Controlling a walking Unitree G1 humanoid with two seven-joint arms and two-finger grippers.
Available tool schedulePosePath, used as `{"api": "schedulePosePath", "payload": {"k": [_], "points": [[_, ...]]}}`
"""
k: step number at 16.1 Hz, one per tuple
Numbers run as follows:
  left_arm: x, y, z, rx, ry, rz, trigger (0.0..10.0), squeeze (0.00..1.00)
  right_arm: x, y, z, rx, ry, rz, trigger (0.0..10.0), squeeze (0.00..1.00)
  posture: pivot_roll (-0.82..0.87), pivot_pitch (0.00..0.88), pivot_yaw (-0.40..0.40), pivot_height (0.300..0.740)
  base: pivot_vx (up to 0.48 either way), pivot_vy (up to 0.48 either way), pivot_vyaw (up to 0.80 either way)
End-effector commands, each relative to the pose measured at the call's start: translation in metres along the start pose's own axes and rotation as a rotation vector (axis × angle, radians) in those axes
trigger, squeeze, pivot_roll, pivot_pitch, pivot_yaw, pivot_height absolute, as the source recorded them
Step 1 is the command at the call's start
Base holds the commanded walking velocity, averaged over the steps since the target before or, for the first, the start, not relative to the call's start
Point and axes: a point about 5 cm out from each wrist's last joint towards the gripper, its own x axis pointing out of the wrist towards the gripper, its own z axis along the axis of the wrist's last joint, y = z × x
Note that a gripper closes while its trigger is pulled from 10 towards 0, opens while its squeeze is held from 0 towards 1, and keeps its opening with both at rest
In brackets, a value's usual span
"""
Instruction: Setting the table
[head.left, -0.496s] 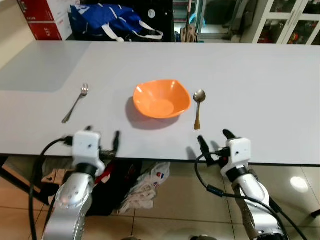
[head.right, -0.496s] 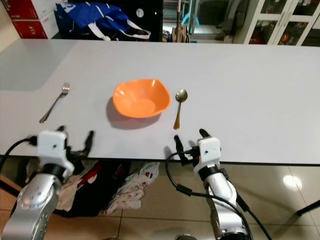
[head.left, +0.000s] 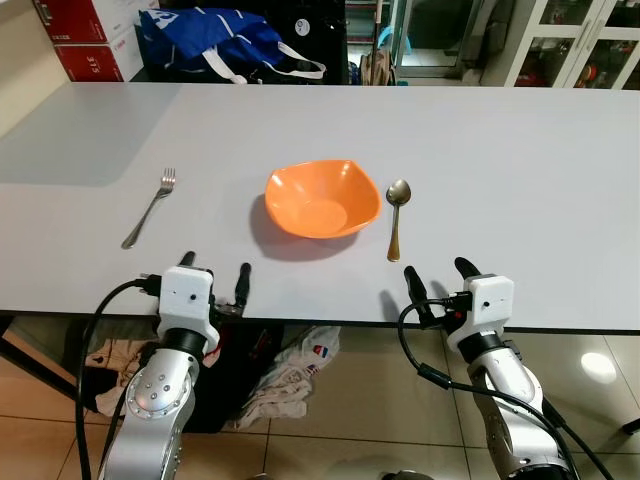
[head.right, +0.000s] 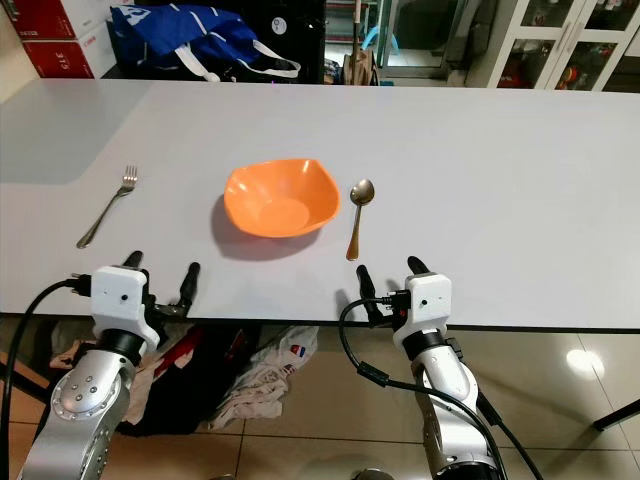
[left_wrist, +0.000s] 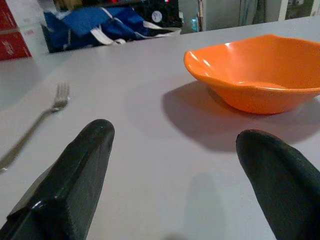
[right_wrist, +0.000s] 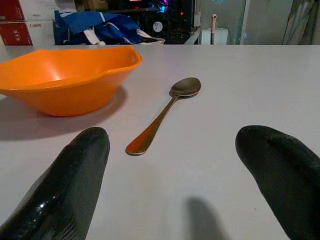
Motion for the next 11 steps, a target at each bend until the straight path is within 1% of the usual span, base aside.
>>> {"api": "schedulePosePath", "payload": {"k": [1, 2, 3, 4, 5, 7, 11], "points": [[0.005, 0.000, 0.002, -0.050, 0.010, 0.019, 10.0, 0.00, 0.004, -0.001, 0.001, 0.000, 0.000, -0.005, 10.0, 0.00, -0.08, 0.000, 0.049, 0.736, 0.000, 0.000, 0.00], [0.007, 0.000, 0.002, -0.090, 0.016, 0.031, 10.0, 0.00, 0.004, -0.002, 0.001, -0.002, 0.003, -0.005, 10.0, 0.00, -0.08, 0.000, 0.048, 0.736, 0.000, 0.000, 0.00], [0.010, 0.000, 0.003, -0.205, 0.026, 0.064, 10.0, 0.00, 0.005, -0.002, 0.001, -0.009, 0.006, 0.002, 10.0, 0.00, -0.09, 0.000, 0.044, 0.736, 0.000, 0.000, 0.00], [0.013, -0.002, 0.002, -0.265, 0.028, 0.071, 10.0, 0.00, 0.005, -0.002, 0.001, -0.013, 0.007, 0.007, 10.0, 0.00, -0.09, 0.000, 0.036, 0.736, 0.000, 0.000, 0.00], [0.021, -0.009, 0.000, -0.346, 0.031, 0.086, 10.0, 0.00, 0.006, -0.003, 0.002, -0.020, 0.008, 0.014, 10.0, 0.00, -0.10, 0.000, 0.024, 0.736, 0.000, 0.000, 0.00], [0.024, -0.015, 0.002, -0.301, 0.027, 0.051, 10.0, 0.00, 0.007, -0.006, 0.005, -0.029, 0.005, 0.019, 10.0, 0.00, -0.11, 0.000, 0.021, 0.736, 0.000, 0.000, 0.00], [0.027, -0.018, 0.005, -0.269, 0.034, 0.008, 10.0, 0.00, 0.008, -0.006, 0.006, -0.032, 0.003, 0.017, 10.0, 0.00, -0.11, 0.000, 0.027, 0.736, 0.000, 0.000, 0.00]]}}
